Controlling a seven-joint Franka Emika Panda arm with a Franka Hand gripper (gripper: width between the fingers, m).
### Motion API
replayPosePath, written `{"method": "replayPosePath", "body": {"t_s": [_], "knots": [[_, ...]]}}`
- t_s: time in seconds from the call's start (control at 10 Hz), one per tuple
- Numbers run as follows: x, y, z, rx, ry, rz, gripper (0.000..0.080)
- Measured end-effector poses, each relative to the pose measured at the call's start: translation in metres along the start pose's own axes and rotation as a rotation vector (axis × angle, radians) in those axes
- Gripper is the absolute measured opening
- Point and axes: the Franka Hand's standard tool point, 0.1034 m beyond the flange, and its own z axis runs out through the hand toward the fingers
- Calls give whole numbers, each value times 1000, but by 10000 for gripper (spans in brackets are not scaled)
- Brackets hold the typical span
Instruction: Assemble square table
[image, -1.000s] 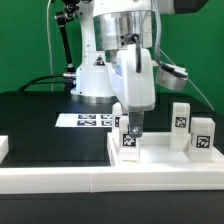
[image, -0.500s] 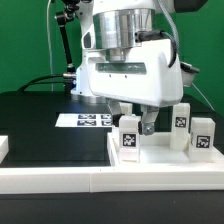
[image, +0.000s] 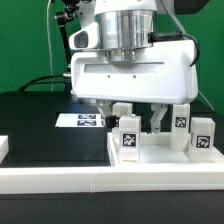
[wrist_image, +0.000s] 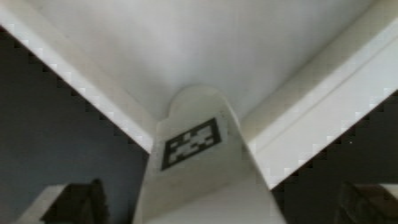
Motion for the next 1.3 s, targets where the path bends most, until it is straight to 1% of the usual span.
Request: {"method": "replayPosePath", "body": {"t_s": [0.1,0.3,0.6,0.7,0.8,0.9,1.3], "knots": [[0,0,0,-4,2,-89,649],[0,1,0,-5,1,-170,649],[2,1,-1,-30,10,-366,649],[2,1,-1,-32,10,-376,527],[2,1,-1,-32,10,-371,387],[2,1,-1,-32,10,-371,288],[2,1,-1,-31,11,-287,288]]}}
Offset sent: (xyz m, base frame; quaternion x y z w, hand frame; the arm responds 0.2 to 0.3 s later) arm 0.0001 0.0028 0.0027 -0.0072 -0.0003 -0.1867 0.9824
